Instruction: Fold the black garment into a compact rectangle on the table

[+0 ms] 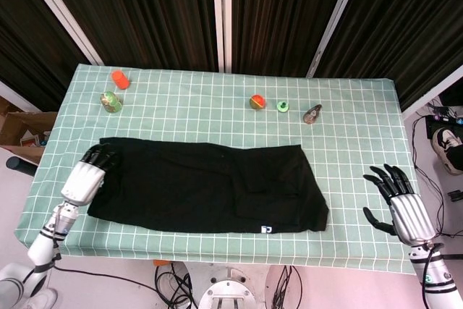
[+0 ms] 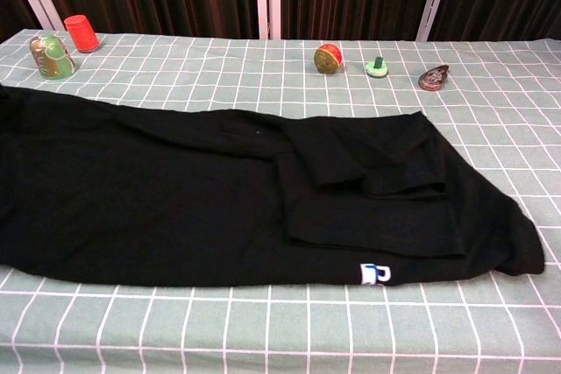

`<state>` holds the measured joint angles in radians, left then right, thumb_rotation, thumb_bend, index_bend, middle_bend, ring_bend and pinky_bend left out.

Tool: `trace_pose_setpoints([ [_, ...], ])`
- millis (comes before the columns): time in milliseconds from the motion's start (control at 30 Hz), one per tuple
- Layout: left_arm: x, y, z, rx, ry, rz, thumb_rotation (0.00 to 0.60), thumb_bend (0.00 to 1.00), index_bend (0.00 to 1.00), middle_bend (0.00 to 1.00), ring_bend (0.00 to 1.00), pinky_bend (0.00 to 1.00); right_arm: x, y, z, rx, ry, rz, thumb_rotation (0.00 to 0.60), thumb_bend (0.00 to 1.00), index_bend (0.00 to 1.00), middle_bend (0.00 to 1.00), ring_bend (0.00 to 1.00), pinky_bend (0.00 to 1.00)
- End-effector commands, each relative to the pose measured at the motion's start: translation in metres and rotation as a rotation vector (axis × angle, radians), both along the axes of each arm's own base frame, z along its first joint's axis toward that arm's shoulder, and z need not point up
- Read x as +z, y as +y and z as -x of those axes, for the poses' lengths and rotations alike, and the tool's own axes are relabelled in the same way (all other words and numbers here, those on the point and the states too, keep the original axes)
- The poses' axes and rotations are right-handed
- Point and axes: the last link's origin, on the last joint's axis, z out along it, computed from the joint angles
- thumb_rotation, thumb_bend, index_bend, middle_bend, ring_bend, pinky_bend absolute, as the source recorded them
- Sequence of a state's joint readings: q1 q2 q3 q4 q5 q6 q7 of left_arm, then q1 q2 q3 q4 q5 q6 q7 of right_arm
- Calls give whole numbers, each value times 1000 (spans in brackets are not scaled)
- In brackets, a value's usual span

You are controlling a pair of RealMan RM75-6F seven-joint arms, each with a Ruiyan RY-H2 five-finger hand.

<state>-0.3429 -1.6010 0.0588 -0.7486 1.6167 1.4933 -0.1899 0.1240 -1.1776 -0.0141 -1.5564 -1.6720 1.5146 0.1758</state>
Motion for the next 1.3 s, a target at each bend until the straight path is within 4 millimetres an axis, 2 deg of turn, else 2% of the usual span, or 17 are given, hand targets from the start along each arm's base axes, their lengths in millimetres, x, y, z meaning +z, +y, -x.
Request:
trace_pose_setpoints([
  [33,26,-12,18,85,54,-34,600,565,623,292,131,176,-2,0,1,6,-7,-4,600,315,229,131,0,31],
  [133,39,-15,8,97,54,-37,600,567,619,292,131,177,-4,1,3,8,-17,-8,600,315,229,131,0,30],
  [233,45,-10,-20,87,0,-19,600,575,619,292,131,177,-6,2,5,7,-27,-10,600,315,229,131,0,29],
  [333,46,2,-58,40,-13,21,600,577,620,293,131,178,-4,3,7,10,-30,-4,600,314,229,131,0,23],
  [433,35,13,-101,-26,-7,79,600,579,620,292,131,178,2,5,9,12,-29,13,600,315,228,131,0,22],
  [667,-7,34,-200,-137,-33,274,600,582,622,293,131,177,18,11,18,-10,-29,66,600,314,229,130,0,22],
  [867,-52,50,-281,-224,-65,412,600,583,624,296,131,178,28,16,22,-28,-24,94,600,313,228,130,0,22],
  [1067,-93,57,-334,-259,-34,477,600,581,624,301,131,180,33,20,24,-43,-20,111,600,313,229,130,0,22],
  [1300,-137,62,-364,-235,36,450,600,582,621,300,131,183,34,21,24,-57,-16,114,600,313,229,129,0,22],
])
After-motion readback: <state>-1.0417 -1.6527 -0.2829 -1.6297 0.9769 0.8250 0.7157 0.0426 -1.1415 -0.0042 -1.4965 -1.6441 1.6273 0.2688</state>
